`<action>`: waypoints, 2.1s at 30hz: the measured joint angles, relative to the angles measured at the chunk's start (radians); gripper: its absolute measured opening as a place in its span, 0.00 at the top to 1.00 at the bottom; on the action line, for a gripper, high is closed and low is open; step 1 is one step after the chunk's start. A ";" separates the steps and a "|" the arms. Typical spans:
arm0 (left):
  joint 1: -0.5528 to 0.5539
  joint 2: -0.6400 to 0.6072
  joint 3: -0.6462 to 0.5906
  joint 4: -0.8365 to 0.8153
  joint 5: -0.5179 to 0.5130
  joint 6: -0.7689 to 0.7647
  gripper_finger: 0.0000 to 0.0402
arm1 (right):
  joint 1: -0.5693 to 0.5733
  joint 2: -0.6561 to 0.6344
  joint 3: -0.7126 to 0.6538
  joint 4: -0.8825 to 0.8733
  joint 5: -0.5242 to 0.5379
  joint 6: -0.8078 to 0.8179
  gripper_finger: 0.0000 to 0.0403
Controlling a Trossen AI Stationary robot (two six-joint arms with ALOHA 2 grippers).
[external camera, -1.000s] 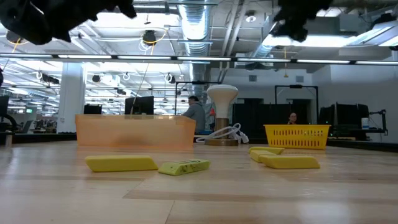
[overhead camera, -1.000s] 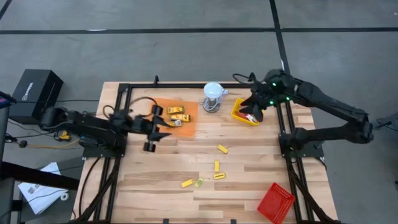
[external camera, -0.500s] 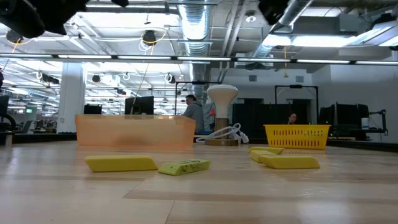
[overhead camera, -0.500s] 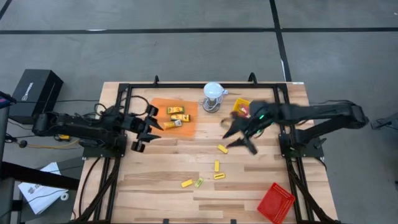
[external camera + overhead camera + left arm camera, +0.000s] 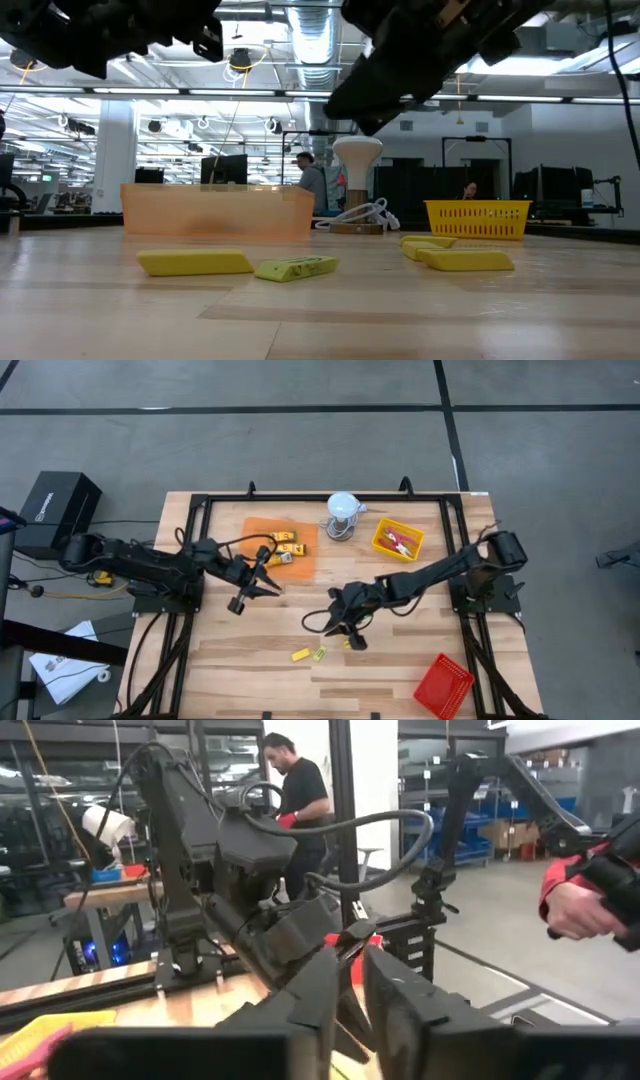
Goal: Pick & Place School Supplies
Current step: Put the yellow eraser into the red bin
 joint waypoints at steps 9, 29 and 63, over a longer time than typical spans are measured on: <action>0.004 0.009 0.000 0.001 -0.003 0.093 0.99 | -0.021 -0.052 0.002 0.147 -0.041 -0.002 0.97; -0.024 0.063 0.000 -0.034 -0.082 0.062 0.99 | 0.000 0.044 0.064 -0.147 0.129 0.188 1.00; -0.040 0.133 0.000 -0.057 -0.082 0.104 0.99 | 0.150 -0.010 0.017 -0.509 0.420 0.518 1.00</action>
